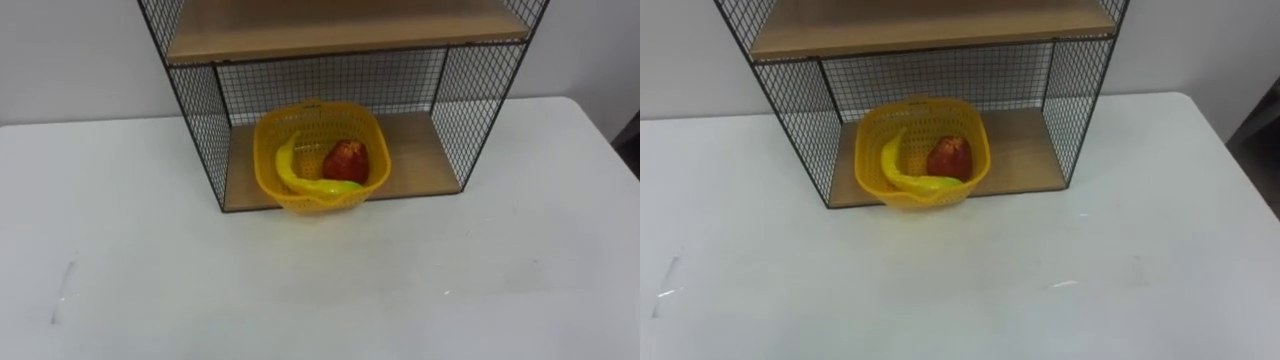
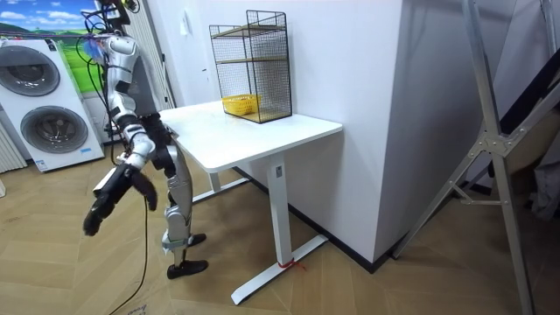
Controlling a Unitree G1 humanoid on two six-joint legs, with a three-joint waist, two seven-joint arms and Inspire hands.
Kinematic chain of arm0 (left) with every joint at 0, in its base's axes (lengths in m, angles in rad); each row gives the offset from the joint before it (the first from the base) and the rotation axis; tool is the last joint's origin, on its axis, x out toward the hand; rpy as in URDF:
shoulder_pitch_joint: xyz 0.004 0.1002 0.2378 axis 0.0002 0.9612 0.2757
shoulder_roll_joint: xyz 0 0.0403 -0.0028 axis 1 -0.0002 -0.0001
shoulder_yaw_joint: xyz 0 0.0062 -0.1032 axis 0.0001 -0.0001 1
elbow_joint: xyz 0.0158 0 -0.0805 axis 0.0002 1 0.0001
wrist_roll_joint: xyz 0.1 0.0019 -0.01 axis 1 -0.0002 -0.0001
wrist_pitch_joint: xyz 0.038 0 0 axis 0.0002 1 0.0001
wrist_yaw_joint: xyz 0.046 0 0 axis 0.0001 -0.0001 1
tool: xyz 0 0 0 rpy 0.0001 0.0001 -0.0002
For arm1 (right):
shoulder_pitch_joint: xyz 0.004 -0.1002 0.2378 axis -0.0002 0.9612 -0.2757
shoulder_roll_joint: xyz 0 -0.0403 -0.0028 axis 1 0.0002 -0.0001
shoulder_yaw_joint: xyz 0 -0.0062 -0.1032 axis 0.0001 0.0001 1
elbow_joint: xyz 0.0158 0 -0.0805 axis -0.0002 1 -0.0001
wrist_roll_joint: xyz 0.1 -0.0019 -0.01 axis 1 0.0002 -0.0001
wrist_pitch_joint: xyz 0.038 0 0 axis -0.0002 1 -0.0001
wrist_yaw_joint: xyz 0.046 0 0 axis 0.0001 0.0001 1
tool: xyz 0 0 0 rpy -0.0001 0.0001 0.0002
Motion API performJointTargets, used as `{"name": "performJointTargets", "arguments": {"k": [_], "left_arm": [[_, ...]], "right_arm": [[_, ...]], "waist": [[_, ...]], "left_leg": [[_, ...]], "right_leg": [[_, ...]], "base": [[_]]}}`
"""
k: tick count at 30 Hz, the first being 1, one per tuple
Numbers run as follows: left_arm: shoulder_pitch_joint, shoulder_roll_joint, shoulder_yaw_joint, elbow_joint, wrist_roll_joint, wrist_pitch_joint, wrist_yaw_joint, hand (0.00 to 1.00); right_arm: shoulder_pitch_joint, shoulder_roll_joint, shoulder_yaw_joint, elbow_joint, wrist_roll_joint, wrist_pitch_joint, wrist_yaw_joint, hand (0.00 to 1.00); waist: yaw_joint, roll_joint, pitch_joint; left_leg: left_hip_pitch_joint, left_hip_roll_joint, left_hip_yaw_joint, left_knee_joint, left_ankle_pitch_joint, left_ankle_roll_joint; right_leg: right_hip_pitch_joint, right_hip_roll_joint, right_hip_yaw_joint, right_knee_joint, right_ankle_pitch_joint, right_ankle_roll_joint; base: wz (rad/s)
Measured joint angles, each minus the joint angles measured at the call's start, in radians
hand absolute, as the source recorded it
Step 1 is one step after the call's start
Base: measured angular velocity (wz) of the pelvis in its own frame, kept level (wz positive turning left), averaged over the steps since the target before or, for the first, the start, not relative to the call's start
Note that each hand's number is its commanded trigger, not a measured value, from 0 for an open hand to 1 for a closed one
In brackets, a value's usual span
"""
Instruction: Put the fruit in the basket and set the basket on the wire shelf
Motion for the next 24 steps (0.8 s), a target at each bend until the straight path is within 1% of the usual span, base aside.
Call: {"name": "performJointTargets", "arguments": {"k": [1, 2, 3, 4, 5, 6, 7, 8, 9, 10, 11, 12, 13, 14, 15, 16, 18, 19, 20, 21, 22, 23, 24], "left_arm": [[-0.001, -0.001, -0.01, 0.017, -0.009, 0.006, -0.012, 0.0], [-0.008, -0.002, -0.027, 0.06, -0.019, 0.013, -0.04, 0.0], [-0.014, -0.007, -0.033, 0.098, -0.02, 0.027, -0.071, 0.0], [-0.015, -0.009, -0.04, 0.116, -0.019, 0.032, -0.086, 0.0], [-0.019, -0.012, -0.057, 0.15, -0.016, 0.048, -0.12, 0.0], [-0.032, -0.017, -0.075, 0.187, -0.008, 0.069, -0.165, 0.0], [-0.037, -0.021, -0.087, 0.202, 0.0, 0.079, -0.189, 0.0], [-0.041, -0.034, -0.116, 0.22, 0.025, 0.098, -0.238, 0.0], [-0.049, -0.041, -0.168, 0.254, 0.071, 0.122, -0.286, 0.0], [-0.055, -0.044, -0.192, 0.273, 0.098, 0.135, -0.312, 0.0], [-0.066, -0.049, -0.216, 0.303, 0.165, 0.162, -0.366, 0.0], [-0.071, -0.057, -0.224, 0.311, 0.236, 0.184, -0.421, 0.0], [-0.071, -0.062, -0.225, 0.311, 0.276, 0.194, -0.445, 0.0], [-0.073, -0.068, -0.231, 0.31, 0.365, 0.215, -0.487, 0.0], [-0.089, -0.068, -0.254, 0.309, 0.435, 0.233, -0.519, 0.0], [-0.094, -0.068, -0.267, 0.309, 0.467, 0.243, -0.533, 0.0], [-0.125, -0.068, -0.307, 0.309, 0.59, 0.29, -0.582, 0.0], [-0.134, -0.068, -0.315, 0.308, 0.618, 0.298, -0.59, 0.0], [-0.157, -0.067, -0.335, 0.307, 0.666, 0.306, -0.604, 0.0], [-0.174, -0.066, -0.347, 0.307, 0.708, 0.306, -0.617, 0.0], [-0.18, -0.064, -0.357, 0.307, 0.723, 0.306, -0.624, 0.0], [-0.187, -0.061, -0.374, 0.305, 0.756, 0.308, -0.637, 0.0], [-0.189, -0.059, -0.384, 0.303, 0.793, 0.311, -0.65, 0.0]], "right_arm": [[-0.002, 0.006, 0.007, 0.019, 0.019, 0.001, 0.001, 0.0], [-0.01, 0.008, 0.025, 0.076, 0.058, 0.006, 0.017, 0.0], [-0.016, 0.017, 0.033, 0.11, 0.1, 0.016, 0.035, 0.0], [-0.018, 0.025, 0.033, 0.122, 0.119, 0.022, 0.046, 0.0], [-0.037, 0.034, 0.037, 0.17, 0.154, 0.034, 0.075, 0.0], [-0.059, 0.045, 0.053, 0.206, 0.186, 0.055, 0.105, 0.0], [-0.071, 0.051, 0.073, 0.223, 0.191, 0.064, 0.123, 0.0], [-0.096, 0.063, 0.113, 0.252, 0.191, 0.079, 0.161, 0.0], [-0.13, 0.067, 0.164, 0.288, 0.182, 0.099, 0.2, 0.0], [-0.149, 0.067, 0.184, 0.309, 0.176, 0.111, 0.223, 0.0], [-0.176, 0.067, 0.215, 0.337, 0.153, 0.138, 0.272, 0.0], [-0.189, 0.067, 0.247, 0.356, 0.109, 0.157, 0.324, 0.0], [-0.191, 0.066, 0.267, 0.361, 0.086, 0.165, 0.35, 0.0], [-0.206, 0.064, 0.311, 0.379, 0.03, 0.178, 0.402, 0.0], [-0.22, 0.063, 0.363, 0.387, -0.018, 0.194, 0.449, 0.0], [-0.227, 0.063, 0.387, 0.388, -0.048, 0.205, 0.472, 0.0], [-0.248, 0.058, 0.468, 0.388, -0.197, 0.246, 0.556, 0.0], [-0.251, 0.057, 0.486, 0.388, -0.229, 0.252, 0.575, 0.0], [-0.259, 0.054, 0.519, 0.389, -0.295, 0.263, 0.609, 0.0], [-0.266, 0.05, 0.543, 0.391, -0.358, 0.271, 0.637, 0.0], [-0.268, 0.049, 0.548, 0.393, -0.385, 0.273, 0.652, 0.0], [-0.268, 0.046, 0.559, 0.393, -0.445, 0.282, 0.677, 0.0], [-0.269, 0.04, 0.592, 0.396, -0.519, 0.292, 0.704, 0.0]], "waist": [[0.0, -0.001, -0.0009], [-0.001, -0.003, -0.0018], [-0.001, -0.002, -0.0014], [-0.002, -0.002, -0.0014], [-0.006, -0.002, -0.0013], [-0.008, -0.002, -0.001], [-0.009, -0.002, -0.001], [-0.014, -0.002, -0.0011], [-0.021, -0.002, -0.0011], [-0.023, -0.002, -0.001], [-0.022, -0.003, -0.0008], [-0.019, -0.004, 0.0], [-0.018, -0.004, 0.0001], [-0.015, -0.006, 0.0008], [-0.014, -0.009, 0.0027], [-0.015, -0.009, 0.0032], [-0.012, -0.01, 0.0037], [-0.012, -0.01, 0.0038], [-0.012, -0.011, 0.0047], [-0.015, -0.013, 0.0064], [-0.017, -0.014, 0.0071], [-0.017, -0.018, 0.0111], [-0.017, -0.022, 0.0135]], "left_leg": [[0.0, 0.001, 0.001, 0.0, 0.0, 0.0], [0.003, 0.001, 0.002, 0.0, 0.0, 0.0], [0.013, 0.001, 0.004, -0.002, 0.0, 0.0], [0.019, 0.001, 0.004, -0.002, 0.0, 0.0], [0.028, 0.0, 0.003, -0.002, -0.001, 0.0], [0.03, 0.0, 0.002, -0.002, -0.003, -0.005], [0.03, 0.0, 0.003, -0.002, -0.003, -0.005], [0.031, 0.001, 0.005, -0.002, -0.003, -0.005], [0.033, 0.001, 0.005, -0.001, -0.002, -0.005], [0.033, 0.0, 0.004, -0.001, -0.002, -0.004], [0.037, 0.0, 0.004, 0.0, -0.002, -0.005], [0.044, -0.001, 0.002, 0.0, -0.002, -0.004], [0.047, -0.001, 0.003, 0.0, -0.003, -0.004], [0.049, -0.001, 0.001, -0.001, -0.003, -0.004], [0.048, 0.0, 0.0, -0.001, -0.002, -0.003], [0.047, 0.0, -0.001, -0.001, -0.001, -0.001], [0.046, 0.001, -0.003, 0.0, 0.001, -0.001], [0.047, 0.0, -0.004, 0.0, 0.001, -0.001], [0.049, 0.0, -0.006, -0.001, 0.001, -0.001], [0.052, 0.0, -0.006, -0.003, 0.0, -0.002], [0.053, 0.0, -0.006, -0.002, 0.0, -0.002], [0.06, 0.0, -0.007, -0.005, -0.001, -0.003], [0.069, 0.001, -0.003, -0.014, -0.002, -0.005]], "right_leg": [[0.0, 0.0, 0.002, 0.0, 0.0, 0.0], [0.003, 0.001, 0.004, 0.001, 0.0, -0.001], [0.012, 0.0, 0.006, 0.001, 0.0, -0.001], [0.019, 0.0, 0.005, -0.001, 0.0, 0.0], [0.031, 0.0, 0.004, -0.007, 0.0, 0.0], [0.034, 0.0, 0.004, -0.012, 0.0, 0.0], [0.035, 0.0, 0.004, -0.012, 0.0, 0.0], [0.036, -0.001, 0.003, -0.011, 0.0, 0.0], [0.036, -0.001, 0.004, -0.01, 0.0, 0.0], [0.037, 0.0, 0.004, -0.01, 0.001, 0.0], [0.041, 0.002, 0.004, -0.011, 0.001, 0.0], [0.047, 0.001, 0.0, -0.014, 0.001, 0.001], [0.047, 0.0, 0.0, -0.016, 0.001, 0.001], [0.05, -0.001, -0.002, -0.018, 0.0, 0.002], [0.051, 0.0, -0.004, -0.022, 0.001, 0.0], [0.051, 0.002, -0.005, -0.025, 0.002, 0.0], [0.052, 0.01, -0.006, -0.029, 0.002, -0.001], [0.054, 0.011, -0.007, -0.03, 0.002, -0.001], [0.056, 0.011, -0.007, -0.031, 0.002, -0.001], [0.061, 0.013, -0.007, -0.031, 0.002, -0.001], [0.064, 0.013, -0.008, -0.032, 0.002, -0.002], [0.07, 0.013, -0.009, -0.035, 0.002, -0.002], [0.072, 0.014, -0.003, -0.036, 0.001, -0.003]], "base": [[0.0], [-0.04], [-0.03], [0.0], [0.04], [0.04], [0.04], [0.0], [0.0], [0.0], [0.0], [0.03], [0.04], [0.04], [0.04], [0.03], [0.0], [0.0], [0.0], [0.0], [0.0], [-0.07], [-0.1]]}}
